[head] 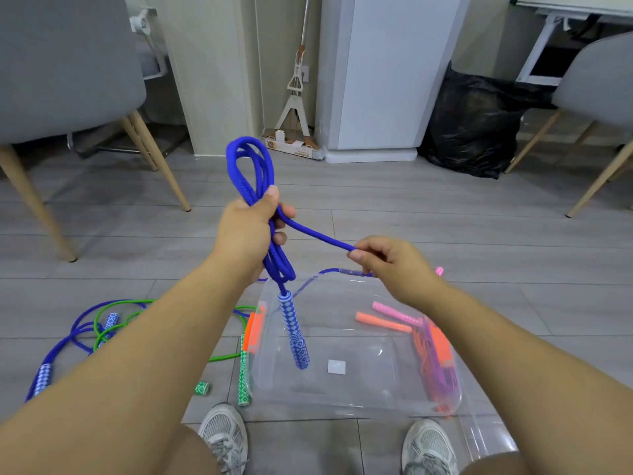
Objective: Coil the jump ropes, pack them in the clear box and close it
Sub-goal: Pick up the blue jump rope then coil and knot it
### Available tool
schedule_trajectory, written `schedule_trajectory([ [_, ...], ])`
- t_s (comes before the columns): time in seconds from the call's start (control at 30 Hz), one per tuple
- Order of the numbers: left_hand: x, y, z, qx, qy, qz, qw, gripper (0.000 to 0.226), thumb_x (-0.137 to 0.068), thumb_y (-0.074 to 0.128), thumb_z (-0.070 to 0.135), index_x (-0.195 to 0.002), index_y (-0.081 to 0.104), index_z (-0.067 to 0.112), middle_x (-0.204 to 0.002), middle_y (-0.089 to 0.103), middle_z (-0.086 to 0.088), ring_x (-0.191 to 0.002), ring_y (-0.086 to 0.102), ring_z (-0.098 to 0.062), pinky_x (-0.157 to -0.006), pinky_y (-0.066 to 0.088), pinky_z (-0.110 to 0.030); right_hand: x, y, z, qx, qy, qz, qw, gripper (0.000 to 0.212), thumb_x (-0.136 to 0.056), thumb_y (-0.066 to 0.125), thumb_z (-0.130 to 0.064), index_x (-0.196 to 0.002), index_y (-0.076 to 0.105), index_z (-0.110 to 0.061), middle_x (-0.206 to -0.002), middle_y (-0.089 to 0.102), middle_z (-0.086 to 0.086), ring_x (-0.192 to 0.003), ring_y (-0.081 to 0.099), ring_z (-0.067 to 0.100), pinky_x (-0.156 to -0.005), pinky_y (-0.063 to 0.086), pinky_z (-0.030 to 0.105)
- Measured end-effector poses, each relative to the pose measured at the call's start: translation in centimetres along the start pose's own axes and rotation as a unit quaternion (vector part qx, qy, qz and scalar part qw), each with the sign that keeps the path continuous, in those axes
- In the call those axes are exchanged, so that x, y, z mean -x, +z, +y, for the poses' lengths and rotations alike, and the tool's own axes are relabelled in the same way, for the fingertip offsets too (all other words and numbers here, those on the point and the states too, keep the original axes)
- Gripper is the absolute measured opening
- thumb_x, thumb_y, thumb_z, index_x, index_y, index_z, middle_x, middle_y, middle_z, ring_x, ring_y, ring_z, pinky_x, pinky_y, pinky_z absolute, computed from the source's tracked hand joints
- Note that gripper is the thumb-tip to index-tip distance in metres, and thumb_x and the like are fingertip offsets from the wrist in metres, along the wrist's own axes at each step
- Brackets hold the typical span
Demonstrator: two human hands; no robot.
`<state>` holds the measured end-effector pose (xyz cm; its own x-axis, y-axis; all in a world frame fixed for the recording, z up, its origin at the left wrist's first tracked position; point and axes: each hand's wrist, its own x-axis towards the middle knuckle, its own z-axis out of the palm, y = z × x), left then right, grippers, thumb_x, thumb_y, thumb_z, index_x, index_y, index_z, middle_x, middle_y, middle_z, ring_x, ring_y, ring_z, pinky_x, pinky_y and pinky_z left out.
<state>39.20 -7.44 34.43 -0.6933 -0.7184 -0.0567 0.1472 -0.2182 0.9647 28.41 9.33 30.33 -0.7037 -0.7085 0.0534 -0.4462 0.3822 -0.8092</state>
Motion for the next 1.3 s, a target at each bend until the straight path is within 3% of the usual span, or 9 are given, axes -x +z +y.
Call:
schedule_trajectory([
  [0.17,-0.7,-1.4,1.3,0.105,0.017,0.001,0.994,0.032,-0.1,0.042,0.02,-0.07,0.046,0.01,-0.046,0.047,0.005,-0.052,0.059,-0.014,-0.064,0.06,-0.038,-0.3,-1.5,3.7,0.078,0.048,0.016,0.996,0.014,-0.093,0.055,-0.025,-0.082,0.063,-0.02,-0.066,0.054,-0.003,-0.063,0.048,0.01,-0.064,0.042,0.024],
  [0.37,-1.2,-1.7,0.5,0.024,0.023,0.009,0.999,0.024,-0.099,0.045,0.025,-0.077,0.043,0.015,-0.051,0.036,0.006,-0.037,0.03,-0.008,-0.042,0.042,-0.022,-0.5,-1.9,3.0,0.101,0.037,0.024,0.994,0.016,-0.094,0.052,-0.03,-0.088,0.067,-0.025,-0.084,0.06,0.011,-0.08,0.053,0.027,-0.077,0.046,0.038],
  [0.47,-1.2,-1.3,-0.1,-0.06,0.041,0.02,0.997,0.027,-0.098,0.047,0.028,-0.075,0.04,0.016,-0.058,0.034,0.002,-0.041,0.027,-0.01,-0.043,0.035,-0.022,-0.2,-1.8,0.6,0.126,-0.005,0.025,0.992,0.017,-0.094,0.053,-0.025,-0.101,0.068,-0.022,-0.094,0.059,0.008,-0.088,0.053,0.022,-0.082,0.043,0.034],
  [0.6,-1.0,-1.2,-0.7,-0.121,0.048,0.013,0.991,0.029,-0.095,0.051,0.033,-0.077,0.036,0.017,-0.061,0.028,-0.002,-0.046,0.024,-0.014,-0.049,0.03,-0.029,0.8,-1.2,-3.1,0.072,-0.062,-0.008,0.995,0.011,-0.091,0.058,-0.019,-0.091,0.069,-0.02,-0.087,0.057,0.002,-0.079,0.052,0.01,-0.071,0.036,0.012],
  [0.83,0.4,0.3,-1.5,-0.205,0.007,-0.054,0.977,0.051,-0.096,0.043,0.044,-0.07,0.055,0.002,-0.052,0.059,-0.004,-0.037,0.051,-0.008,-0.043,0.043,-0.019,0.8,1.3,-6.3,-0.037,-0.067,-0.011,0.997,0.014,-0.091,0.057,-0.018,-0.084,0.069,-0.015,-0.09,0.065,0.021,-0.076,0.049,0.016,-0.071,0.043,0.03],
  [0.97,1.0,0.6,-1.7,-0.185,-0.01,-0.076,0.98,0.054,-0.096,0.037,0.051,-0.077,0.055,0.004,-0.049,0.063,0.001,-0.047,0.064,-0.011,-0.051,0.051,-0.024,0.2,2.3,-6.3,-0.03,-0.069,0.036,0.996,0.021,-0.091,0.057,-0.019,-0.082,0.07,-0.006,-0.08,0.065,0.015,-0.071,0.05,0.02,-0.068,0.041,0.029],
  [1.07,1.2,0.8,-1.9,-0.161,-0.038,-0.085,0.983,0.059,-0.094,0.034,0.057,-0.083,0.058,0.004,-0.051,0.063,0.0,-0.049,0.064,-0.015,-0.06,0.054,-0.032,-0.4,2.7,-6.1,-0.015,-0.072,0.082,0.994,0.023,-0.09,0.058,-0.021,-0.077,0.068,-0.005,-0.073,0.058,0.016,-0.07,0.048,0.019,-0.066,0.039,0.03],
  [1.17,1.5,0.9,-2.0,-0.164,-0.049,-0.104,0.98,0.056,-0.094,0.035,0.057,-0.075,0.057,0.009,-0.048,0.057,0.002,-0.048,0.061,-0.017,-0.057,0.051,-0.032,-0.6,3.1,-5.8,-0.006,-0.066,0.09,0.994,0.02,-0.089,0.059,-0.024,-0.073,0.068,-0.016,-0.066,0.052,0.0,-0.064,0.045,0.008,-0.058,0.033,0.014],
  [1.3,1.2,0.8,-2.4,-0.17,-0.054,-0.115,0.977,0.052,-0.091,0.042,0.058,-0.067,0.047,0.012,-0.044,0.045,0.002,-0.044,0.048,-0.018,-0.06,0.045,-0.036,-0.7,3.0,-5.6,-0.023,-0.046,0.103,0.993,0.011,-0.085,0.066,-0.026,-0.082,0.071,-0.017,-0.078,0.066,0.0,-0.072,0.058,0.011,-0.063,0.043,0.017],
])
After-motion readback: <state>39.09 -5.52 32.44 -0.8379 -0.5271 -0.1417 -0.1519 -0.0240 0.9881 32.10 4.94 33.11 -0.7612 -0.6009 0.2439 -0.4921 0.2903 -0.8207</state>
